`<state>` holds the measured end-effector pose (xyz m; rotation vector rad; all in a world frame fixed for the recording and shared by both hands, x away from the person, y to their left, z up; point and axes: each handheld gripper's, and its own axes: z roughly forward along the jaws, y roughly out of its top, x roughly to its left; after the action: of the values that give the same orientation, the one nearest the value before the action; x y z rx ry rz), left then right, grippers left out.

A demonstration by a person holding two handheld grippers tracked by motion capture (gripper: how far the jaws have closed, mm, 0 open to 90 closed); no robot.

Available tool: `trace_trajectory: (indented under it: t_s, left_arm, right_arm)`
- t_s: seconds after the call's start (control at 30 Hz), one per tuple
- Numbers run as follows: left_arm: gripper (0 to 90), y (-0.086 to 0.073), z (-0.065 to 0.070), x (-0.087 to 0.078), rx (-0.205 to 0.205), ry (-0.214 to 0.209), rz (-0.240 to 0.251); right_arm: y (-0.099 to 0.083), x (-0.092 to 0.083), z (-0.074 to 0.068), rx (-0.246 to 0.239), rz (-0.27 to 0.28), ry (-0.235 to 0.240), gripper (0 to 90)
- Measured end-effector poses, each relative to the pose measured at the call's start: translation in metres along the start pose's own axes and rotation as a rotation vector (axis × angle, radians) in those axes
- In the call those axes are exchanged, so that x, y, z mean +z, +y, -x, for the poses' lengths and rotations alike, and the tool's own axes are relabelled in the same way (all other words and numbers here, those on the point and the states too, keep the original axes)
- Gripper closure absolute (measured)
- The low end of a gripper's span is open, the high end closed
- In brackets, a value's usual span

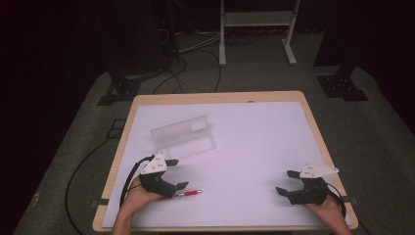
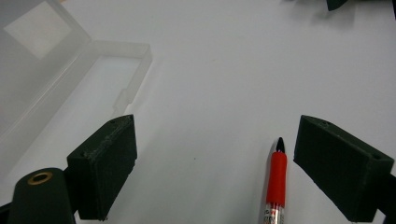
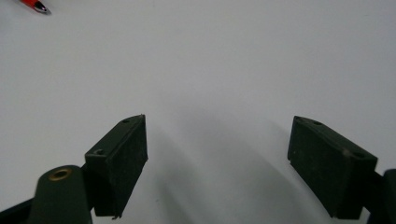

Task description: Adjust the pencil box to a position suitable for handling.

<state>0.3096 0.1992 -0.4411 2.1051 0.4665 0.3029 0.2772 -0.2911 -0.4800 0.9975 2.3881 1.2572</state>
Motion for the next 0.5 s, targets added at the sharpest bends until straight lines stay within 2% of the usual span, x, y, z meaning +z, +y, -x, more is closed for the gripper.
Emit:
trace_trajectory:
  t_s: [0.4,0.5]
  left_arm:
    - [12.6,0.014,-0.001,0.007,0.044,-0.022,-0.034]
    - [12.6,0.019,-0.004,0.010,0.059,-0.027,-0.063]
  right_arm:
    - [0.000,-0.002,0.000,0.002,0.008,-0.008,19.3]
    - [0.000,-0.002,0.000,-0.002,0.007,-0.011,19.3]
